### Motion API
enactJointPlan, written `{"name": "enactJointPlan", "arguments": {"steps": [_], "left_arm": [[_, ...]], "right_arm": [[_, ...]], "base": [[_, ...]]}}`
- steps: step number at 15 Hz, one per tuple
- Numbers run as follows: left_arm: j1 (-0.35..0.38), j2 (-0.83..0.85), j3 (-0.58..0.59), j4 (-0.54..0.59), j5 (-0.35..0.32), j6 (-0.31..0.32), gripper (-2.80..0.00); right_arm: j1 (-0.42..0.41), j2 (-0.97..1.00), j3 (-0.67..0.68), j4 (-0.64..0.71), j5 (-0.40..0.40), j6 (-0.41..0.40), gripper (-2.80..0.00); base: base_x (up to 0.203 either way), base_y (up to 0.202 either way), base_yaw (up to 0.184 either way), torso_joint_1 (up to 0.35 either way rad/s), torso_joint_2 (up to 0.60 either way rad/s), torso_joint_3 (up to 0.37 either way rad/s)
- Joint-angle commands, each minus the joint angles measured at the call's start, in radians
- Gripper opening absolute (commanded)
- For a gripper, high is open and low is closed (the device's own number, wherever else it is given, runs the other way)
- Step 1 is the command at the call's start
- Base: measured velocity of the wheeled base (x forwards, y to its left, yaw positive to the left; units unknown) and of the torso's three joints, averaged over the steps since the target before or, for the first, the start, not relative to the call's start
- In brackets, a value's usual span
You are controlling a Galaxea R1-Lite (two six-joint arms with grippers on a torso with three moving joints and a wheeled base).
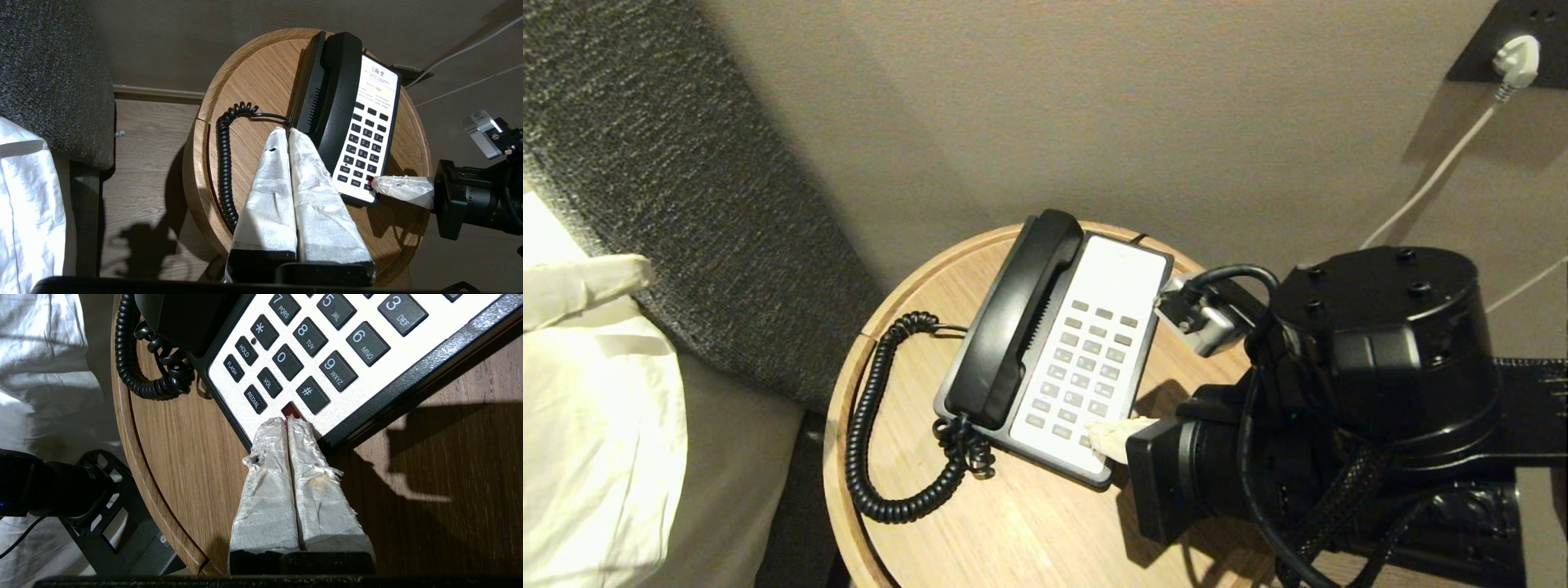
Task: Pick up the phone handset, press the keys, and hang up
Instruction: End the call using the dial pad
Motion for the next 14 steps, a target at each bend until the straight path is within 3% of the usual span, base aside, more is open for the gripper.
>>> {"name": "enactJointPlan", "arguments": {"steps": [1,14], "left_arm": [[0.000,-0.004,0.008,0.001,0.003,-0.004,-2.80],[0.000,-0.016,0.015,0.001,0.003,-0.004,-2.80]], "right_arm": [[0.002,-0.006,-0.001,-0.004,0.004,0.004,-2.80],[0.007,0.011,0.008,-0.005,0.006,0.001,-2.80]], "base": [[0.000,0.000,0.000,0.000,0.00,0.000],[0.000,0.000,0.000,0.000,0.00,0.000]]}}
